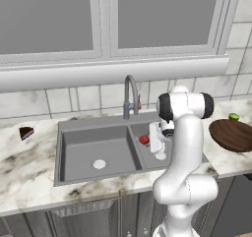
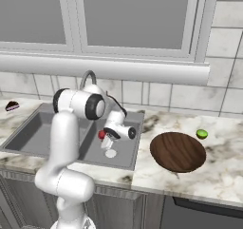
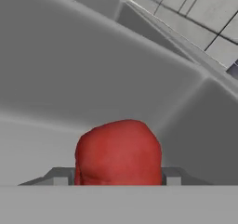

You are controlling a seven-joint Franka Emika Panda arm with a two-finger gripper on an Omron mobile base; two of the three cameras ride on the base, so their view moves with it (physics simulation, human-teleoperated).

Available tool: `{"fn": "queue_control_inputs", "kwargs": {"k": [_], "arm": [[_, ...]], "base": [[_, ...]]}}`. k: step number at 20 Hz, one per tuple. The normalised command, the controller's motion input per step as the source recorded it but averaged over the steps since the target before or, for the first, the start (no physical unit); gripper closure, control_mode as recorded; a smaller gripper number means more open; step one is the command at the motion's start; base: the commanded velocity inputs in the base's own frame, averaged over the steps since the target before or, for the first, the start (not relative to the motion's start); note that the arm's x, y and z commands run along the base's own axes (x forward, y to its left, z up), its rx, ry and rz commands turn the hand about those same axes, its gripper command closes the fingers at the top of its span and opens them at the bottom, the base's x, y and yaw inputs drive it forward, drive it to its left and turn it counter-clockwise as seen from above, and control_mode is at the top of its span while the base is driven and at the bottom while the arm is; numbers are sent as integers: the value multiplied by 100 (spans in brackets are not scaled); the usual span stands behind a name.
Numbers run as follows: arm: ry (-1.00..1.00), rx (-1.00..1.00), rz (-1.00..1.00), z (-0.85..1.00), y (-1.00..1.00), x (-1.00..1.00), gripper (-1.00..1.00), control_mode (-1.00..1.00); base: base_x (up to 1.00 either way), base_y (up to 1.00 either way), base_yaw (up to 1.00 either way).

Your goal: Pick the bell pepper from the sink and place it in the bowl. Then pick the bowl and place it in the microwave. Then close the microwave door and press the start button.

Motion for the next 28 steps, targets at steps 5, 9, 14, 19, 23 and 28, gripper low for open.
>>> {"fn": "queue_control_inputs", "kwargs": {"k": [5,9,14,19,23,28], "arm": [[0,0,0,100,-15,-97,100,-100],[5,0,0,100,-29,-93,100,-100],[12,0,0,100,-42,-74,100,-100],[17,0,-1,100,-40,-87,100,-100],[8,0,-2,100,-57,-82,100,-100],[0,-12,0,80,-87,-56,100,-100]], "base": [[0,0,0],[0,0,0],[0,0,0],[0,0,0],[0,0,0],[0,0,0]]}}
